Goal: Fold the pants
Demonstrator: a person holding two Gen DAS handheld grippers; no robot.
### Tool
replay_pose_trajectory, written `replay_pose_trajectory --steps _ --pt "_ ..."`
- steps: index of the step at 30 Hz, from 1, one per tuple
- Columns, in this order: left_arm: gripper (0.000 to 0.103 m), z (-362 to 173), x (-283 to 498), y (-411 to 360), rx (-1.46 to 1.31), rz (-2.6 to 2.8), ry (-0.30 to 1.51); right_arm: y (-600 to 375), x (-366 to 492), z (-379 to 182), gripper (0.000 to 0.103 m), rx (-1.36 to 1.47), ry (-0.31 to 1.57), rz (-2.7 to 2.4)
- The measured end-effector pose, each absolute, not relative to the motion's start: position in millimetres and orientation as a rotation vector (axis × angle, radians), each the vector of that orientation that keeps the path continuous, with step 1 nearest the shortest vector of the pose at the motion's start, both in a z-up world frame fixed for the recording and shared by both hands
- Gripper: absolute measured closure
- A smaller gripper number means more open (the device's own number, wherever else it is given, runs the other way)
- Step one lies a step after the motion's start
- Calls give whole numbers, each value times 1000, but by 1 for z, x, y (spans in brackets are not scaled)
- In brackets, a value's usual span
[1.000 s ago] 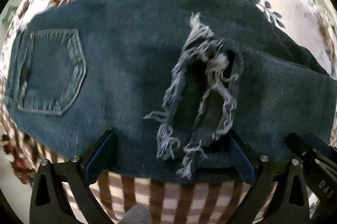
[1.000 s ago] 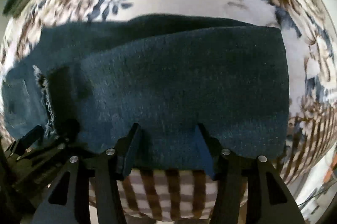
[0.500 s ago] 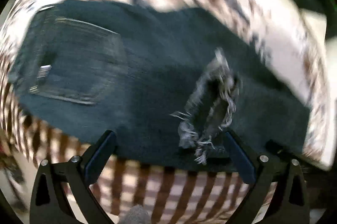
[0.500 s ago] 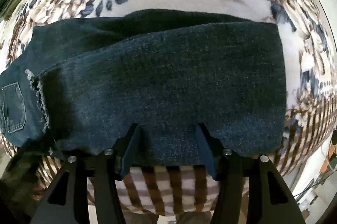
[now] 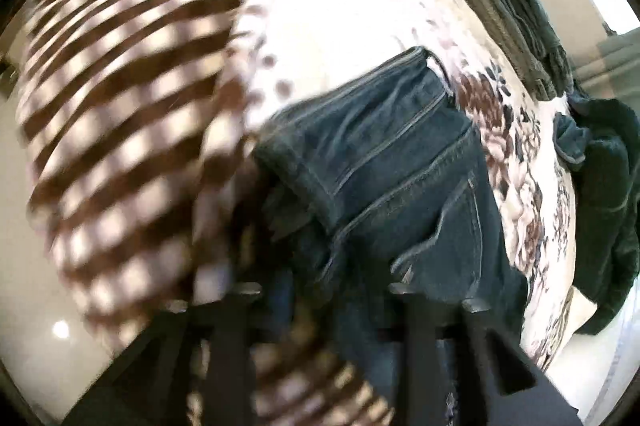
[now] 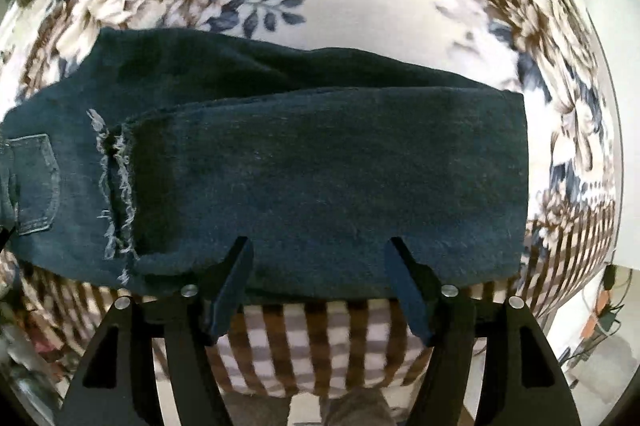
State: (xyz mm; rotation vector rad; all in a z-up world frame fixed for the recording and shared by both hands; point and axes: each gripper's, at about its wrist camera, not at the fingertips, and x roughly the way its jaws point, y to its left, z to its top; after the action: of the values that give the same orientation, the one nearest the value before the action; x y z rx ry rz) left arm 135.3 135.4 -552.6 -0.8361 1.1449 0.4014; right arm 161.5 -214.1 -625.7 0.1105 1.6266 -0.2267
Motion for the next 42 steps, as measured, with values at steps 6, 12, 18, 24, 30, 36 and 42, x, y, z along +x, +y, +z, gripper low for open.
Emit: replay_pose_trajectory --steps 6,12,18,24,30,36,42 --pt "91 -529 125 126 -795 333 1045 -193 158 -648 33 87 1665 -269" --pt "94 -496 127 119 -752 228 915 -193 161 -651 33 105 1668 -278" --pt "93 -571 144 156 -926 290 1067 -222 163 -651 33 126 1669 -266" --pt "66 -548 123 165 -992 270 1033 -233 161 -647 33 146 1684 -262" --pt "26 -565 119 171 -1088 297 1001 -248 157 -650 31 179 1690 -276" --pt "25 -590 140 178 -1120 331 1000 -254 162 -651 31 177 1699 -278" --pt "60 -545 144 170 -1038 275 860 -265 167 -647 31 176 1697 -280"
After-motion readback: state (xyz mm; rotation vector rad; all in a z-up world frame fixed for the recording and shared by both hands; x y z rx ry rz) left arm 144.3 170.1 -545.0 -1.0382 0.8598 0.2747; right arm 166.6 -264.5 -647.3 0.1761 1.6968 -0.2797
